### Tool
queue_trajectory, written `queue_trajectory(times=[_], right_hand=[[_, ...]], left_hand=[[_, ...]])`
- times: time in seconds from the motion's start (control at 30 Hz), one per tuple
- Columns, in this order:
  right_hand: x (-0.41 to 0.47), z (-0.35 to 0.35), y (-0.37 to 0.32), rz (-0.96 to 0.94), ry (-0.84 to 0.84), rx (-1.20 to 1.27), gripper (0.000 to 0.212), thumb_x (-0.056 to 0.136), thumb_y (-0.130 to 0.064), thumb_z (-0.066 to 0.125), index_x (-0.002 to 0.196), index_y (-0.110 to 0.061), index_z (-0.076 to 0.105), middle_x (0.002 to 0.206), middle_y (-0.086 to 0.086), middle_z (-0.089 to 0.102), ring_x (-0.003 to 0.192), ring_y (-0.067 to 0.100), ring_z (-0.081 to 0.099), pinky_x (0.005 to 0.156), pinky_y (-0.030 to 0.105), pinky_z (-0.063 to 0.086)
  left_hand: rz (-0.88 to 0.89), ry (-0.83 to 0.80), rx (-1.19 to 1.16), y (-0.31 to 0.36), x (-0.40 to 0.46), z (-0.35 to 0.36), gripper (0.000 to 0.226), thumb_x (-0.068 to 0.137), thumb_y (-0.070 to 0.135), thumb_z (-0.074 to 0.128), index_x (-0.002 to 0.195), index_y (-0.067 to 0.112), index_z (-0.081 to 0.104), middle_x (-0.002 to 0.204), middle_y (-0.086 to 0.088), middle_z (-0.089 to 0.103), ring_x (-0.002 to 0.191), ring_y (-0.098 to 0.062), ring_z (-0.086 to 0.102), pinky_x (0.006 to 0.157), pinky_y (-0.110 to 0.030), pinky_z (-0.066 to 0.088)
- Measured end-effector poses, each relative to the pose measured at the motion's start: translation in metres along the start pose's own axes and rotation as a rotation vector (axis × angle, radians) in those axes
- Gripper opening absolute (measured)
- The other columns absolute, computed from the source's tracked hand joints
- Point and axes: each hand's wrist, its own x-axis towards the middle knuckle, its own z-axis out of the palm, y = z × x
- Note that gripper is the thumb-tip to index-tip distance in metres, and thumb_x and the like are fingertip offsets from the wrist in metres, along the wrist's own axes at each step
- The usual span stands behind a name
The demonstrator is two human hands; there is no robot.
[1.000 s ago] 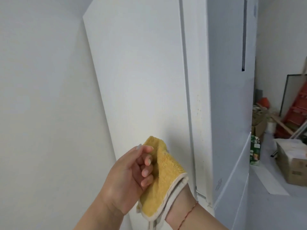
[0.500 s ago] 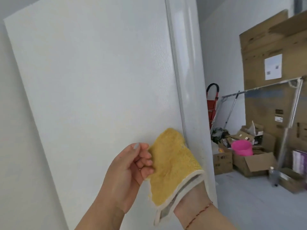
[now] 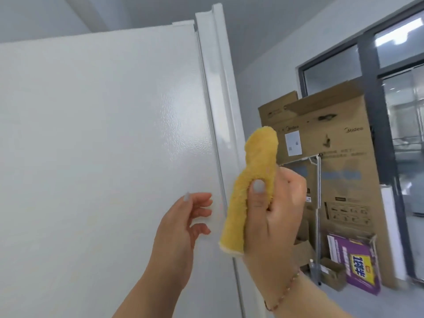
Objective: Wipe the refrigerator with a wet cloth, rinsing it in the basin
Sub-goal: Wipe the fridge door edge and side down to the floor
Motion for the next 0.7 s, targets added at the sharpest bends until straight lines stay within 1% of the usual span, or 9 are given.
queue_trajectory(times=[0.07,0.1,0.17,0.2,0.27,0.33,0.47,0.6,0.7], right_hand=[[0.007,0.016,0.018,-0.233,-0.088,-0.374,0.053,0.097,-0.054,0.029,0.126,-0.019,0.057,0.108,-0.002,0.055,0.102,0.015,0.049,0.100,0.039,0.038],[0.012,0.022,0.036,-0.341,-0.148,-0.554,0.054,0.097,-0.050,0.033,0.133,-0.015,0.054,0.113,0.002,0.059,0.110,0.020,0.050,0.106,0.048,0.033],[0.011,0.024,0.069,-0.437,-0.332,-0.848,0.057,0.095,-0.047,0.038,0.139,-0.011,0.048,0.127,0.007,0.059,0.128,0.025,0.043,0.111,0.054,0.024],[0.008,0.029,0.079,-0.467,-0.415,-0.925,0.060,0.095,-0.047,0.038,0.140,-0.009,0.046,0.135,0.009,0.055,0.135,0.026,0.037,0.112,0.054,0.022],[0.008,0.032,0.088,-0.517,-0.475,-0.986,0.064,0.094,-0.047,0.035,0.142,-0.006,0.043,0.145,0.010,0.045,0.142,0.026,0.027,0.113,0.054,0.020],[0.017,0.034,0.088,-0.518,-0.452,-0.993,0.066,0.093,-0.048,0.033,0.143,-0.005,0.040,0.149,0.010,0.040,0.143,0.026,0.024,0.113,0.054,0.019],[0.051,0.052,0.077,-0.527,-0.415,-0.989,0.067,0.093,-0.048,0.031,0.144,-0.005,0.038,0.150,0.010,0.038,0.144,0.026,0.024,0.113,0.053,0.019],[0.098,0.070,0.063,-0.558,-0.392,-0.967,0.066,0.094,-0.048,0.029,0.143,-0.006,0.041,0.148,0.009,0.041,0.143,0.024,0.026,0.113,0.052,0.018],[0.135,0.085,0.052,-0.578,-0.377,-0.960,0.066,0.094,-0.048,0.028,0.142,-0.006,0.042,0.146,0.009,0.045,0.142,0.025,0.029,0.113,0.051,0.016]], left_hand=[[0.108,0.060,0.117,0.007,0.012,-0.004,0.039,0.093,0.039,0.044,0.096,0.013,0.074,0.100,-0.012,0.068,0.090,-0.028,0.058,0.074,-0.041,0.046],[0.160,0.105,0.154,0.012,0.018,-0.005,0.036,0.095,0.036,0.044,0.092,0.017,0.074,0.093,-0.007,0.067,0.085,-0.024,0.057,0.073,-0.037,0.046],[0.233,0.177,0.224,0.022,0.026,-0.004,0.033,0.100,0.026,0.042,0.089,0.020,0.072,0.087,0.002,0.064,0.080,-0.015,0.055,0.073,-0.027,0.043],[0.272,0.195,0.265,0.026,0.030,-0.004,0.032,0.101,0.025,0.041,0.089,0.023,0.071,0.088,0.008,0.064,0.080,-0.012,0.055,0.073,-0.024,0.042],[0.373,0.200,0.363,0.031,0.041,-0.003,0.029,0.100,0.032,0.041,0.092,0.029,0.068,0.094,0.016,0.064,0.088,-0.002,0.057,0.079,-0.021,0.041],[0.508,0.203,0.478,0.036,0.054,-0.002,0.029,0.095,0.038,0.038,0.094,0.033,0.066,0.100,0.024,0.061,0.100,0.005,0.054,0.086,-0.017,0.038],[0.778,0.216,0.682,0.048,0.082,0.003,0.035,0.094,0.039,0.032,0.102,0.027,0.064,0.103,0.031,0.056,0.108,0.013,0.044,0.090,-0.002,0.027],[0.825,0.229,0.734,0.052,0.106,0.010,0.048,0.091,0.046,0.028,0.124,0.025,0.057,0.131,0.020,0.044,0.125,0.016,0.026,0.104,-0.002,0.015],[0.820,0.217,0.766,0.053,0.114,0.018,0.049,0.089,0.050,0.026,0.129,0.033,0.048,0.138,0.022,0.037,0.129,0.019,0.019,0.108,-0.008,0.012]])
